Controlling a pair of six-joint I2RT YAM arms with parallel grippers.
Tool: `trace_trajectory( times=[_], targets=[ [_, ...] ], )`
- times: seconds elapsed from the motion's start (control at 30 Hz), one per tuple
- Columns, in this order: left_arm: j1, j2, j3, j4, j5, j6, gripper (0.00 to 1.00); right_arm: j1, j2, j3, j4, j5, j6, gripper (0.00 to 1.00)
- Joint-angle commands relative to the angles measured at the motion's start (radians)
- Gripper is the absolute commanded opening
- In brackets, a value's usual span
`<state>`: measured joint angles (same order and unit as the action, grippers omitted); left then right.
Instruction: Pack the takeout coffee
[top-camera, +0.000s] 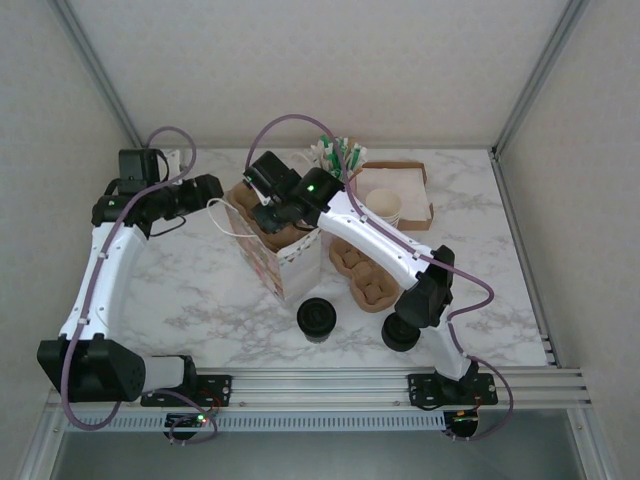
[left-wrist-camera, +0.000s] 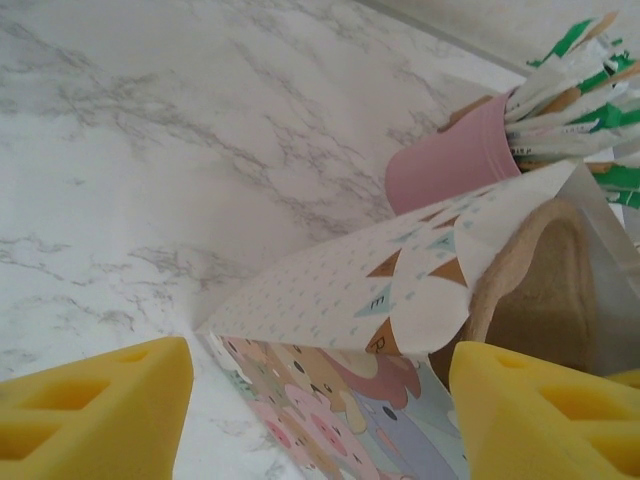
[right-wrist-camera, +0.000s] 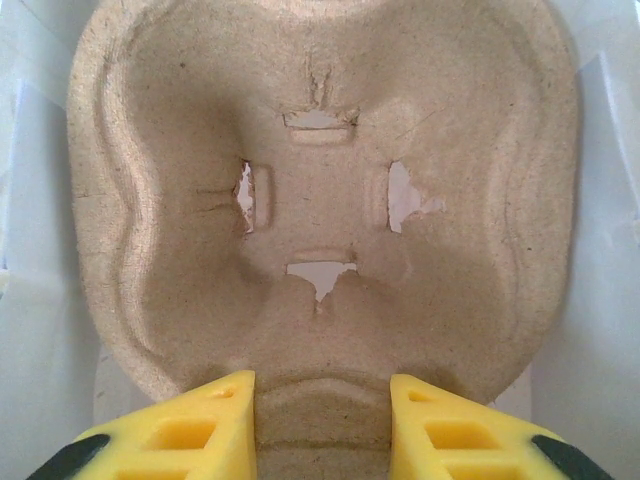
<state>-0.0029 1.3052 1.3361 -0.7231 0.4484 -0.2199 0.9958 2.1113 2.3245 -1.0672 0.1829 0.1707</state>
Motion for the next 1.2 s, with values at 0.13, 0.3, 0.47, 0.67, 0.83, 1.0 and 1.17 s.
trace_trajectory(
  times=[0.13,0.3,0.47,0.67,0.83,1.0,1.17],
  targets=[
    [0.006,0.008,0.037,-0.051,0.064,0.013,0.66,0.009,-0.013,0.022,-0.01,0.012,0.009,0.33],
    [0.006,0.014,0.066,-0.08,0.089,0.005,0.66,0.01,-0.013,0.025,-0.01,0.011,0.007,0.33],
    [0.007,0.045,0.083,-0.108,0.078,0.005,0.66,0.009,-0.013,0.027,-0.013,0.01,0.007,0.33],
    [0.007,0.097,0.105,-0.131,0.09,-0.002,0.65,0.01,-0.014,0.024,-0.014,0.005,0.008,0.32],
    [0.006,0.106,0.107,-0.126,0.093,-0.007,0.65,0.009,-0.013,0.022,-0.014,0.0,0.009,0.32],
    [0.007,0.115,0.112,-0.113,0.047,-0.032,0.65,0.01,-0.013,0.018,-0.017,-0.004,0.01,0.32],
    [0.007,0.117,0.107,-0.086,0.028,-0.058,0.66,0.013,-0.019,0.013,-0.018,-0.006,0.01,0.32]
  ],
)
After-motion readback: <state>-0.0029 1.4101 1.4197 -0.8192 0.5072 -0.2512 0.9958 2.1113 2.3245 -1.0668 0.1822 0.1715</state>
